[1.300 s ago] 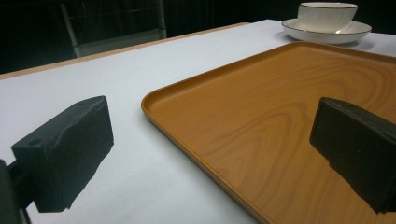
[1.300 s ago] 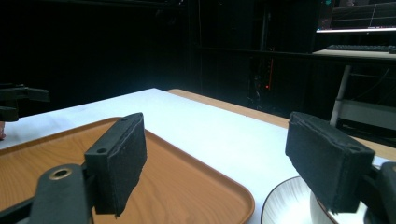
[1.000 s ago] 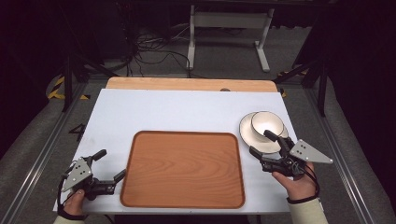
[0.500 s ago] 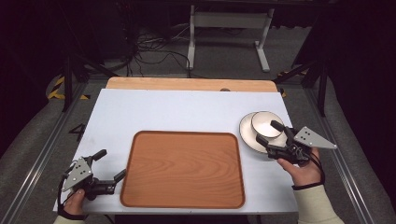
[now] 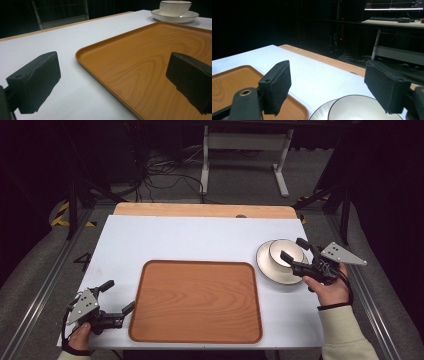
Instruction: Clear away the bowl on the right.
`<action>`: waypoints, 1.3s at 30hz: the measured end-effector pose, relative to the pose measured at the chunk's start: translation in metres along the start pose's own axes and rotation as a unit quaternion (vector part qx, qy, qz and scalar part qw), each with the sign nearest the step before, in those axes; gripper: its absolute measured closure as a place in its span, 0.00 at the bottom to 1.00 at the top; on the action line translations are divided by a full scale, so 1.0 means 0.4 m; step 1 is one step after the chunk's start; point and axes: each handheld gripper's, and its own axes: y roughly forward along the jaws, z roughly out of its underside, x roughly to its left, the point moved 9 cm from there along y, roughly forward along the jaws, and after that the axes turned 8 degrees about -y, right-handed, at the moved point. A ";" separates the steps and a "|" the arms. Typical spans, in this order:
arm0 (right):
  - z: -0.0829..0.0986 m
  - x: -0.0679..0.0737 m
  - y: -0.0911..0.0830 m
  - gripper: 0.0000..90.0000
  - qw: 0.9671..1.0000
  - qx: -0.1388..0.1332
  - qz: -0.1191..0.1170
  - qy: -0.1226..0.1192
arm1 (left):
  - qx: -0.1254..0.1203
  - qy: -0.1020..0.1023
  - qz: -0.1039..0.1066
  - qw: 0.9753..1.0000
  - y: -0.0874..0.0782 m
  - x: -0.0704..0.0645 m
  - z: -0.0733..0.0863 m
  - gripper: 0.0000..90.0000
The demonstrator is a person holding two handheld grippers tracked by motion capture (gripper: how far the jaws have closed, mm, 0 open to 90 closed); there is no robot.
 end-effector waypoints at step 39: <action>0.129 -0.208 0.042 0.49 0.951 0.288 0.083 0.072 | -0.001 0.000 0.001 1.000 0.000 0.000 0.000 0.00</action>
